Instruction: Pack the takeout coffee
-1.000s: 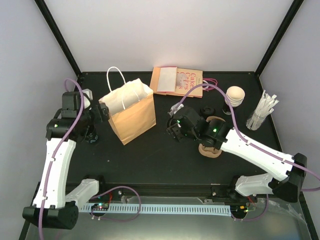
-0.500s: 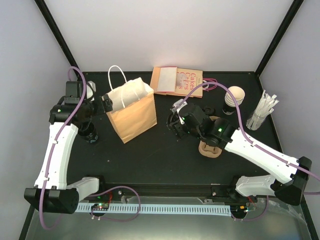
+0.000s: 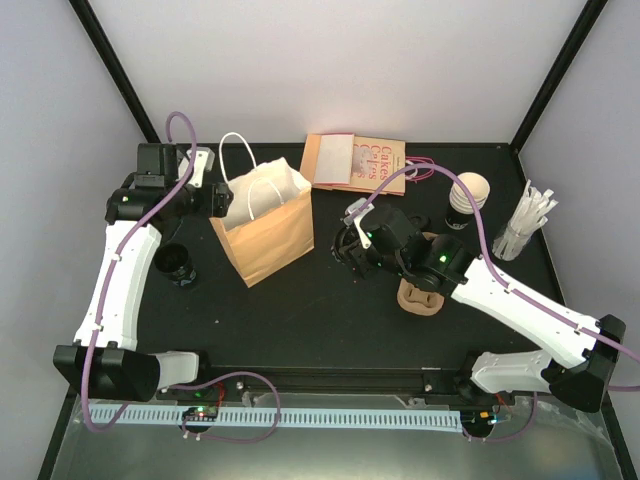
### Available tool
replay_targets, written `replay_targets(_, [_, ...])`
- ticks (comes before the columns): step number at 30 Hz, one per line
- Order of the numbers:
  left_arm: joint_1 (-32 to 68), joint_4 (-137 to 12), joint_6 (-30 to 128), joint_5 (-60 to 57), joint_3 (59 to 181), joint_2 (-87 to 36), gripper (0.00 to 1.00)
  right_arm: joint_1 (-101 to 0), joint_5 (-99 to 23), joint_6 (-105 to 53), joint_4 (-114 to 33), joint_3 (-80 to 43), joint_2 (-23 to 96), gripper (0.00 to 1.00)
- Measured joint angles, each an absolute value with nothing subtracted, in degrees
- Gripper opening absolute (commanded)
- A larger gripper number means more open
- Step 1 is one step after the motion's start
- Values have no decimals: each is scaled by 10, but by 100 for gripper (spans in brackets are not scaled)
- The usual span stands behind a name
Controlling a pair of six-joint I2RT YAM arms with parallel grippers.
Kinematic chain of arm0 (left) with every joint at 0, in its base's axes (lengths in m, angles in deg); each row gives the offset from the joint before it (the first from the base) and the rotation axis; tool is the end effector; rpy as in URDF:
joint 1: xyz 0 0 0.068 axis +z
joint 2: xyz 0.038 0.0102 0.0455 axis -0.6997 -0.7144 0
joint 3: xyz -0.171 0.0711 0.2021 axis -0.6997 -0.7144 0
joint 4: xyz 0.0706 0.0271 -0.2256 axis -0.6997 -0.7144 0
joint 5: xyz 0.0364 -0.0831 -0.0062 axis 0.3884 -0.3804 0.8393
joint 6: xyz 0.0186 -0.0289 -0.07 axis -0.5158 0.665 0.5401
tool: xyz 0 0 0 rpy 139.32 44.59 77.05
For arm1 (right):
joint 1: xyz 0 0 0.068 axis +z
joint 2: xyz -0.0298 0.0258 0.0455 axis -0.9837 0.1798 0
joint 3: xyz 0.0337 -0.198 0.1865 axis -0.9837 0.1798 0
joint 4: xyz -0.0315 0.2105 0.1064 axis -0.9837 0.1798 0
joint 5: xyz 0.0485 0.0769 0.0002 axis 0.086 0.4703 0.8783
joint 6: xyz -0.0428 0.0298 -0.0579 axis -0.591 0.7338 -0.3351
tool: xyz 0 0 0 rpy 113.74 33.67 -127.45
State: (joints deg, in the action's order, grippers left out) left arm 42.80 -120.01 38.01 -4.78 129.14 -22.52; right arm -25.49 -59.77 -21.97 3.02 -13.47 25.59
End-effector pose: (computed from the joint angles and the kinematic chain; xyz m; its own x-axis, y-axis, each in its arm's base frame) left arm 0.2415 -0.0200 0.3600 -0.7239 0.0149 -0.6898 0.1591 0.9764 -0.1458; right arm 0.1595 0.1929 0.3293 -0.5248 -0.4172 -0.7420 -0.5937 0.8041 -0.0322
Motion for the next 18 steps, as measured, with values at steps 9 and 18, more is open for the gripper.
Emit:
replay_targets(9, [412,-1122,191,-114,1261,-220,86,-256,-564,-220,44,-141,253,60])
replay_targets(18, [415,-1081,142,-77,1268,-271,89,-257,-548,-219,54,-147,247,61])
